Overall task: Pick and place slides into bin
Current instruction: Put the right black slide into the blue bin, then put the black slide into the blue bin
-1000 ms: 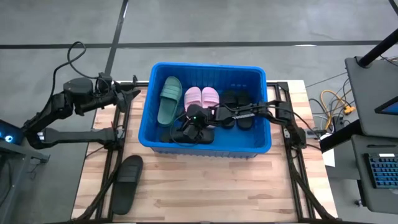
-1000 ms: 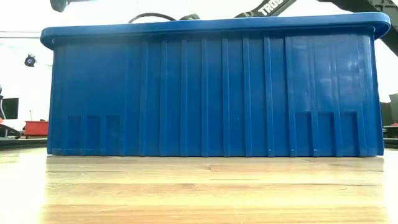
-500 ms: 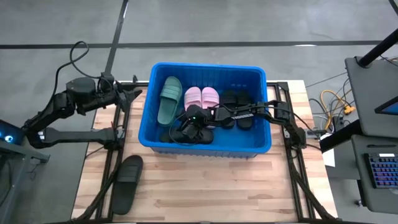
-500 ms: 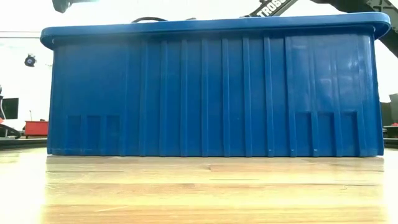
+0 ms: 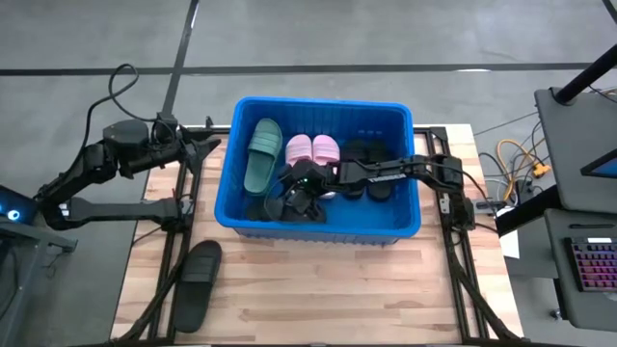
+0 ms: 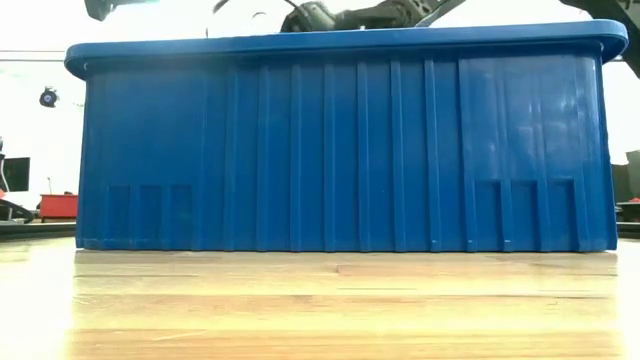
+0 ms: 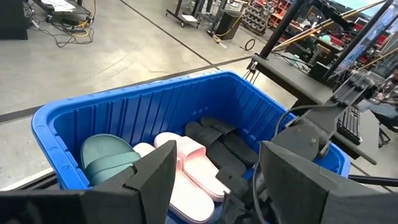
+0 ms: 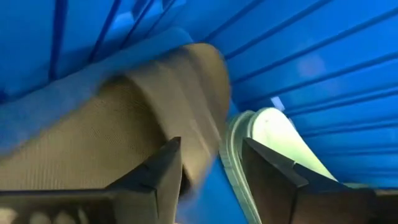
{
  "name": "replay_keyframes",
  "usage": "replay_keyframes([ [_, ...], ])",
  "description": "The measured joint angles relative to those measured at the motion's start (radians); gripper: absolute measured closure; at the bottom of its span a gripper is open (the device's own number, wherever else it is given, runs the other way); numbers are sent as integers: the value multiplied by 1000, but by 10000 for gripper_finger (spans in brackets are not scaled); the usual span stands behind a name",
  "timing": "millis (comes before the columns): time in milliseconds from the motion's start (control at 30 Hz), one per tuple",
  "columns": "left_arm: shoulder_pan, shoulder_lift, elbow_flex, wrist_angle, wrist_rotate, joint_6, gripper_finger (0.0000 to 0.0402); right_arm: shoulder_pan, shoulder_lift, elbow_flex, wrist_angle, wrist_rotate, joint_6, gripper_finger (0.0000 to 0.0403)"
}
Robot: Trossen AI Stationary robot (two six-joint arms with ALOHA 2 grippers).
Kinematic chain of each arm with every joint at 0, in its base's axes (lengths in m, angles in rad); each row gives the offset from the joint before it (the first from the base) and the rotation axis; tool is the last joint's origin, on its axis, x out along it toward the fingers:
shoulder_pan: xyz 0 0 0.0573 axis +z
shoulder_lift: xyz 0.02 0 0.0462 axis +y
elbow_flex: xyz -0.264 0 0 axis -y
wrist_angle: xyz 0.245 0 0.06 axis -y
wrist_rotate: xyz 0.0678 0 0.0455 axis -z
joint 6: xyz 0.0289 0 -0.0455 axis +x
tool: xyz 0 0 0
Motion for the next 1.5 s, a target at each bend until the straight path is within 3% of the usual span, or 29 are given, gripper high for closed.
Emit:
replay_keyframes([
  [267, 0, 3, 0, 0, 0, 0, 187, -1, -59, 0, -93, 49, 3, 241],
  [433, 0, 9, 0, 0, 10, 1, 187, -14, -127, 1, -89, 281, 35, 242],
  [667, 0, 7, 0, 0, 23, 1, 187, -112, -279, 2, -58, 308, 293, 261],
  [767, 0, 7, 0, 0, 30, 1, 187, -165, -355, 0, -52, 211, 459, 275],
  [933, 0, 6, 0, 0, 91, 35, 187, -244, -480, -23, 7, -97, 718, 307],
  [1100, 0, 1, 0, -1, 180, 55, 187, -259, -609, -117, 179, -297, 868, 343],
  [1333, 0, -5, 0, 0, 281, 64, 187, -210, -790, -306, 408, -239, 985, 388],
  [1400, 0, -5, 0, 3, 355, 61, 187, -200, -840, -355, 411, -203, 1007, 393],
  [1500, 0, -5, 0, 27, 547, 24, 187, -180, -899, -429, 409, -137, 1075, 394],
])
